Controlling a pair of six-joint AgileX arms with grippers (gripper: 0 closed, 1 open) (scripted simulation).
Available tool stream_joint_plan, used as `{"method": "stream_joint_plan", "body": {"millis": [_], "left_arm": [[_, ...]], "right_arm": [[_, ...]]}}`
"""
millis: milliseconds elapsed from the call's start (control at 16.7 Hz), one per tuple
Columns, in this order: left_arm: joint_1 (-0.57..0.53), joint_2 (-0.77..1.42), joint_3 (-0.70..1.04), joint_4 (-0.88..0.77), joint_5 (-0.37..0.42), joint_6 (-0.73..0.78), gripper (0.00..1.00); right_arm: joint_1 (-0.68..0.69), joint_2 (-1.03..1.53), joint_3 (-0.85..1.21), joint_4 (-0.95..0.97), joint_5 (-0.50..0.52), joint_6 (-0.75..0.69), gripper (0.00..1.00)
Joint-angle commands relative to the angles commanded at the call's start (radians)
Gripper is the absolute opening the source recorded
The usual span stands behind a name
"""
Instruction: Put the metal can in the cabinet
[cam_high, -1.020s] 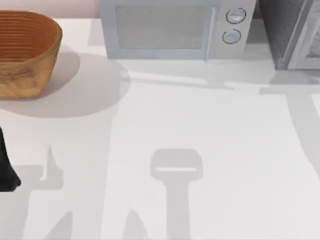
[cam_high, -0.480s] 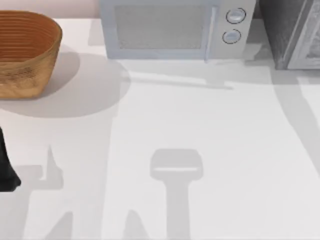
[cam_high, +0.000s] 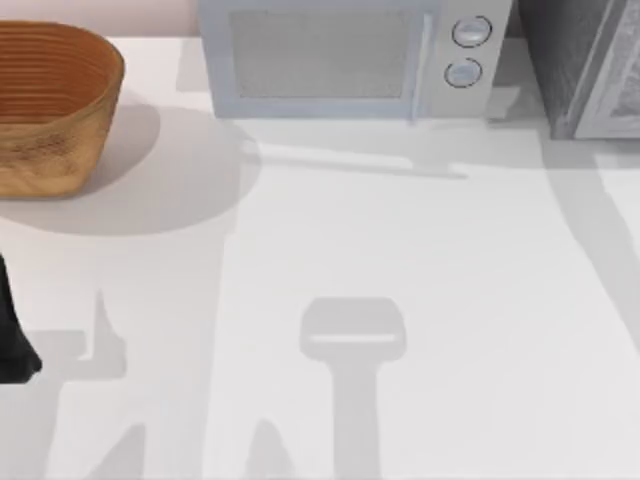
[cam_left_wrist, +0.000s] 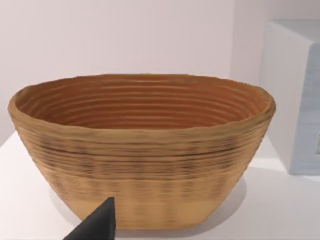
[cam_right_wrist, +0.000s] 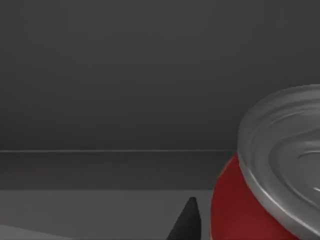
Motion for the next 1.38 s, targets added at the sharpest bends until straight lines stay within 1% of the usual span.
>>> {"method": "stream_joint_plan", "body": {"millis": [300, 960, 1140, 1380], "left_arm": [[0.000, 0.000, 0.000, 0.000, 0.000, 0.000, 1.00], [0.000, 0.000, 0.000, 0.000, 0.000, 0.000, 1.00], [0.000, 0.000, 0.000, 0.000, 0.000, 0.000, 1.00], [0.000, 0.000, 0.000, 0.000, 0.000, 0.000, 1.00]], "right_arm": [[-0.018, 0.148, 0.210, -0.047, -0.013, -0.001, 0.00], [-0.073, 0.647, 0.863, -0.225, -0.059, -0.003, 0.00], [-0.080, 0.726, 0.968, -0.253, -0.067, -0.003, 0.00], [-0.082, 0.748, 0.996, -0.260, -0.070, -0.003, 0.00]]}}
